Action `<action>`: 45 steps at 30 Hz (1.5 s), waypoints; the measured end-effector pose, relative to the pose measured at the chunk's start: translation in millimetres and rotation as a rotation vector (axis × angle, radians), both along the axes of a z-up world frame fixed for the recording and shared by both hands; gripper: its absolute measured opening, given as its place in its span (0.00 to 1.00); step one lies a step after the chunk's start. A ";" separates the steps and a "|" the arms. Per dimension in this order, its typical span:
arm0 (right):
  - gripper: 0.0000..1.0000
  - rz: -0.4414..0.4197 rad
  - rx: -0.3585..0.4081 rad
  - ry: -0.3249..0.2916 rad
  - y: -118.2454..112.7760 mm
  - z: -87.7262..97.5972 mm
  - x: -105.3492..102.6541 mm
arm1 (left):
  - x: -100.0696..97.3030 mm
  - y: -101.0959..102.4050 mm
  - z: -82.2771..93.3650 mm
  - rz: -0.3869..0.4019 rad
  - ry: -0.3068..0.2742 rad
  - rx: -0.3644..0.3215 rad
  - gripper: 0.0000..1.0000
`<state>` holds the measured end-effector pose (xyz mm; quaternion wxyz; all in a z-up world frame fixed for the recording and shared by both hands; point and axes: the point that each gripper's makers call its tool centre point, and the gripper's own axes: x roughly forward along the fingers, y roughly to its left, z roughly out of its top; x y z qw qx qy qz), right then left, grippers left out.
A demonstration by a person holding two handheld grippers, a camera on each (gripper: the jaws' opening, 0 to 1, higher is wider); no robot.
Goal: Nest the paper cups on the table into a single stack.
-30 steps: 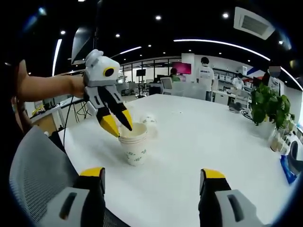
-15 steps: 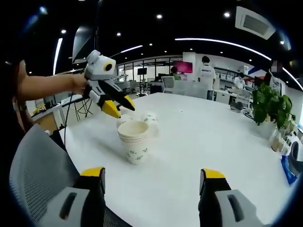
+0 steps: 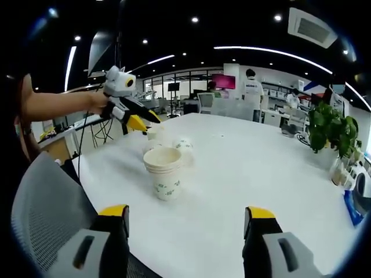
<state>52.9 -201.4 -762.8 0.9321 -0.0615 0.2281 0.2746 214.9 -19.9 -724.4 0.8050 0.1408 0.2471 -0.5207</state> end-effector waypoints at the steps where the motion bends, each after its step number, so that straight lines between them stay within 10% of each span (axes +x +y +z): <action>1: 0.82 0.000 0.000 0.000 -0.6 -0.5 0.3 | 1.3 3.4 -1.3 0.012 0.000 0.005 0.50; 21: 0.81 0.001 -0.010 0.009 1.7 -1.2 -1.3 | 41.0 46.7 -29.4 0.223 0.010 0.016 0.38; 45: 0.80 -0.012 -0.016 0.014 -2.4 -3.2 -0.4 | 72.1 47.9 -59.9 0.320 0.108 0.034 0.14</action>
